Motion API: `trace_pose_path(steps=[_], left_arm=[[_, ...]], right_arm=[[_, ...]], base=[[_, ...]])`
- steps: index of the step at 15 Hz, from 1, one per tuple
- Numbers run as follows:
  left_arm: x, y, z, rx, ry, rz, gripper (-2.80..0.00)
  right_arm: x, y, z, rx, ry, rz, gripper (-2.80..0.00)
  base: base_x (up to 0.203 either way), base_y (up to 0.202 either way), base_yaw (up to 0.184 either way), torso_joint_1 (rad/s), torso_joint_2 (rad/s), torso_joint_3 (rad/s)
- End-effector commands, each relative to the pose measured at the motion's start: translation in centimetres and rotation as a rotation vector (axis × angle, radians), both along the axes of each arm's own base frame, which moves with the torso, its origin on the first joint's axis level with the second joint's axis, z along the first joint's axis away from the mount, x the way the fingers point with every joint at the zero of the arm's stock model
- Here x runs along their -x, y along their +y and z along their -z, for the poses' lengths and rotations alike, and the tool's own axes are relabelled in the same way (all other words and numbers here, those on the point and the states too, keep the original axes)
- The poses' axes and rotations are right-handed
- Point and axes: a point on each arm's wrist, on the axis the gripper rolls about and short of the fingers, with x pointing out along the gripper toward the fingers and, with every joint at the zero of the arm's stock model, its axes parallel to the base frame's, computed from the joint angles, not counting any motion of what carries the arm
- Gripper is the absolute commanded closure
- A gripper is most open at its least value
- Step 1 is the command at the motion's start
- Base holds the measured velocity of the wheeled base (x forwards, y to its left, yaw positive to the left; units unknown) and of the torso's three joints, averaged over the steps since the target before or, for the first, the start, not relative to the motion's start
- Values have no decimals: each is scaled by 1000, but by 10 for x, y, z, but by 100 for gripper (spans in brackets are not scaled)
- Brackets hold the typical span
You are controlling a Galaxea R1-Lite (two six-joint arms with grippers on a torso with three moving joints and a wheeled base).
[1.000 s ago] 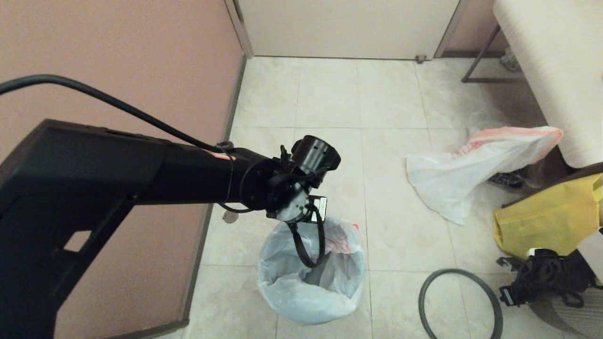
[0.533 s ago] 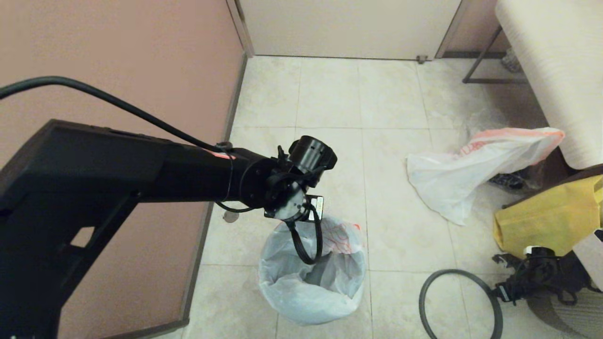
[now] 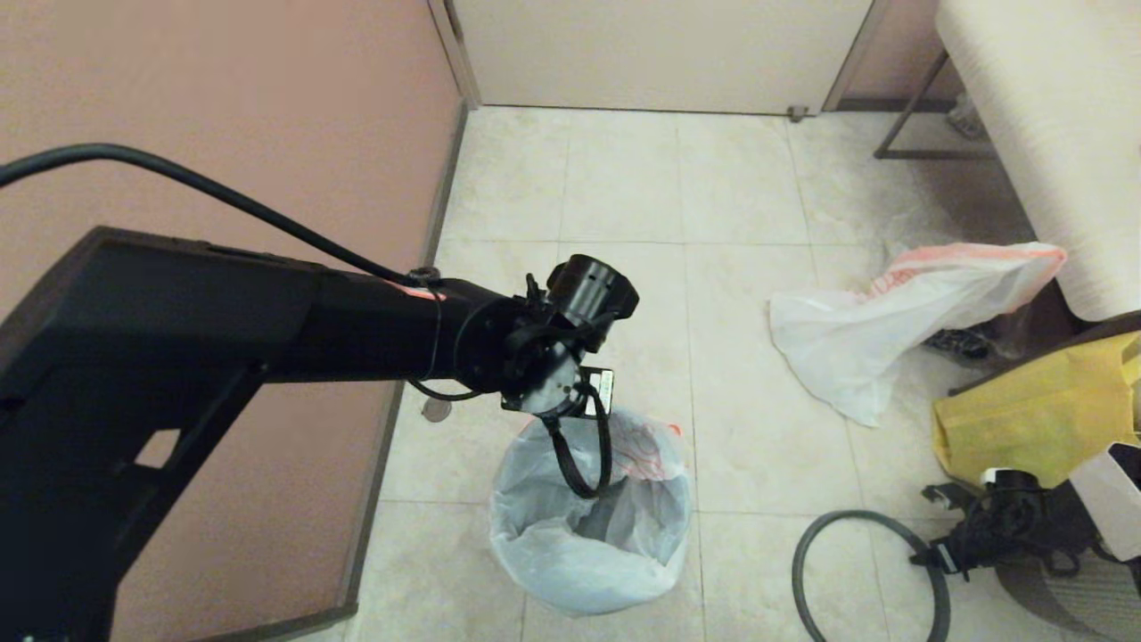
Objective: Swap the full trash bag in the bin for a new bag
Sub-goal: Place the trash can ring on the trash can
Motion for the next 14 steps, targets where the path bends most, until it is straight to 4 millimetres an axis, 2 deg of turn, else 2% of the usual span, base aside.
trace_pose_path(steps=[1,4,8,10,12,14], left_arm=[[0,2,-5,9,-11,-8,0],[0,4,-9,15,-18,-11,0],[2,9,-20,32,-38,-18,0],[4,12,-26,42,-51,-21,0],[9,16,-37,58,-69,-20,0],[16,20,-46,69,-82,-17,0]], right_arm=[[2,2,13,-14,43,-30,0],[-7,8,10,2,9,-35,0],[-8,12,7,6,14,-39,0],[-6,15,-1,2,25,-42,0],[-6,18,-24,-4,24,-37,0],[-8,23,-58,-44,31,19,0]], base=[[0,0,0,0,0,0],[0,0,0,0,0,0],[0,0,0,0,0,0],[0,0,0,0,0,0],[0,0,0,0,0,0],[0,0,0,0,0,0]])
